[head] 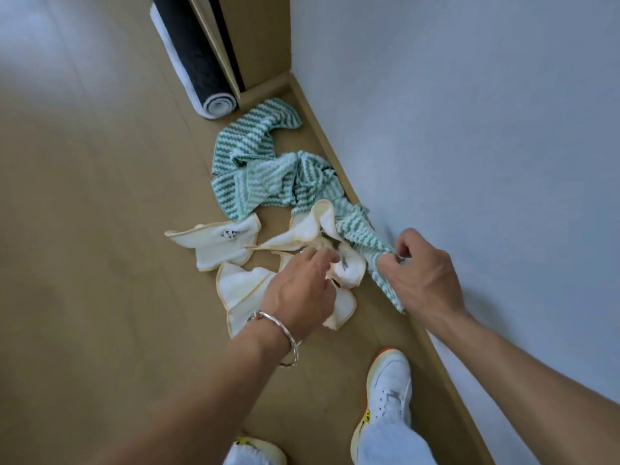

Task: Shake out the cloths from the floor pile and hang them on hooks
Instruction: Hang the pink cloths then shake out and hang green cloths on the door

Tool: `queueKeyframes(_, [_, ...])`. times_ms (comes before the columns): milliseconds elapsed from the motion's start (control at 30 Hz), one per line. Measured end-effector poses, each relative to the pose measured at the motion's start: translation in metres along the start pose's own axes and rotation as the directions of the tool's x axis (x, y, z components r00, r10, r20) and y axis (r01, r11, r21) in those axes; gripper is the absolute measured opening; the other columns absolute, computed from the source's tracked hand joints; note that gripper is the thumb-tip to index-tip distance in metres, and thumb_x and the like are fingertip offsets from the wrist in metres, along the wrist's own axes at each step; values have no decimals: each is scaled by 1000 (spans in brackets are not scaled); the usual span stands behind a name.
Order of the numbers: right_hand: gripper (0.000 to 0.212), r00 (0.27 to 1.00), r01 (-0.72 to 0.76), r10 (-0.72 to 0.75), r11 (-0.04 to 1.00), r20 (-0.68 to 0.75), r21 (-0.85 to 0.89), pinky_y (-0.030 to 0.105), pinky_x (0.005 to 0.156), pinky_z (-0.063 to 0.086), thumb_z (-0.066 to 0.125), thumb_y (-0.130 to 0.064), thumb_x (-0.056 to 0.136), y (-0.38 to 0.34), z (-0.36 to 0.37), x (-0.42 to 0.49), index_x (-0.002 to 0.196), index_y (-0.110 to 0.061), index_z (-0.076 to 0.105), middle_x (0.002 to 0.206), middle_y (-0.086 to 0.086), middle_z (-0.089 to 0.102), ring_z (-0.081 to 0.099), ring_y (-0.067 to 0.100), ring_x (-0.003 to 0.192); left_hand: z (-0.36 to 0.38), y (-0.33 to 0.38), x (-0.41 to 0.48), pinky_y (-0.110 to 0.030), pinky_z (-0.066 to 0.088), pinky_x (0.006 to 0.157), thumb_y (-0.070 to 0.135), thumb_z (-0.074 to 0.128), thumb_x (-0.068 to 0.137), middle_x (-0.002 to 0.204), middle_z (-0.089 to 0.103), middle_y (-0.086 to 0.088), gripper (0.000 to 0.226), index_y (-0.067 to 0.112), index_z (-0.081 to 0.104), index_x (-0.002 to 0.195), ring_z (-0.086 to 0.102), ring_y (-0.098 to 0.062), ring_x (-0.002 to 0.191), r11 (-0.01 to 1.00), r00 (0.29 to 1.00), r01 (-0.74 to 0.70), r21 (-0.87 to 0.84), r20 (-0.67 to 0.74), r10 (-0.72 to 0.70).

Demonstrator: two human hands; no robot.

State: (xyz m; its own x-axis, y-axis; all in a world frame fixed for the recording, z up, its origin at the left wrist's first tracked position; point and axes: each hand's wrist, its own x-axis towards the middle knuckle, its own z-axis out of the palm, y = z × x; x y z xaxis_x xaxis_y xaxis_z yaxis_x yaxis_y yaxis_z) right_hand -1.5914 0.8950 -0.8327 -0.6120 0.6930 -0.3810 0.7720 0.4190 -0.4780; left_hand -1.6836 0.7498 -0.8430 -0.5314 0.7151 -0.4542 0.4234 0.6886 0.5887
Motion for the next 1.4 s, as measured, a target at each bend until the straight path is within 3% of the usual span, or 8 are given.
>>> queueKeyframes(167, [7, 990, 108, -117, 986, 72, 125, 31, 54, 37, 50, -12, 84, -88, -101, -23, 81, -16, 46, 65, -3, 49, 43, 17, 58, -111, 68, -24, -28, 35, 97, 21, 55, 89, 133, 47, -3, 55, 18, 36, 140, 45, -22, 122, 998, 999, -38, 45, -4, 38])
queueKeyframes(333, [11, 877, 244, -267, 964, 401, 107, 26, 59, 38, 45, -9, 82, -192, -226, -76, 78, -18, 51, 69, -4, 53, 46, 14, 61, -229, 155, -88, -33, 31, 106, 24, 62, 83, 145, 37, -5, 75, 20, 23, 147, 35, -24, 133, 996, 993, -74, 52, 99, 69])
queueKeyframes(500, [16, 775, 394, -374, 916, 510, 73, 19, 58, 36, 45, -7, 81, -287, -346, -158, 75, -19, 53, 72, -6, 56, 45, 7, 60, -332, 237, -181, -25, 44, 75, 20, 65, 82, 104, 66, -4, 28, 13, 60, 109, 61, -20, 95, 989, 985, -150, 9, 83, 148])
queueKeyframes(767, [21, 839, 436, -406, 900, 362, -1, 22, 59, 38, 43, -13, 85, -348, -468, -248, 99, -23, 57, 74, -10, 53, 47, 7, 64, -431, 298, -291, -21, 33, 51, 41, 52, 92, 66, 50, 8, 26, 24, 53, 72, 43, -4, 54, 979, 979, -202, 39, -11, 202])
queueKeyframes(900, [22, 878, 425, -395, 903, 271, -61, 27, 73, 47, 43, -19, 88, -360, -476, -273, 100, -25, 60, 91, -7, 62, 59, 14, 84, -448, 308, -319, -15, 35, 47, 39, 41, 98, 70, 54, 7, 26, 20, 56, 89, 45, -5, 53, 979, 979, -201, -39, -50, 199])
queueKeyframes(1167, [17, 916, 400, -394, 912, 74, -90, 31, 74, 46, 50, -32, 92, -380, -464, -317, 104, -21, 55, 101, -2, 60, 57, 18, 89, -468, 312, -343, -39, 55, 58, 20, 39, 98, 83, 68, -19, 31, 39, 45, 121, 62, -33, 66, 943, 953, -286, -170, -152, 261])
queueKeyframes(1300, [20, 918, 396, -386, 901, 88, -175, 29, 66, 40, 49, -38, 94, -372, -463, -330, 89, -18, 53, 89, -2, 54, 52, 17, 80, -461, 312, -344, -14, 34, 38, 16, 45, 95, 61, 53, 1, 38, 27, 40, 131, 43, -5, 41, 936, 944, -315, -158, -157, 291])
queueKeyframes(1400, [12, 927, 374, -363, 916, 97, -145, 26, 60, 38, 50, -29, 92, -364, -469, -338, 84, -21, 54, 85, -4, 56, 53, 16, 77, -452, 316, -353, -12, 37, 44, 15, 50, 91, 70, 56, 10, 35, 22, 47, 125, 51, -1, 53, 939, 934, -339, -53, -142, 329])
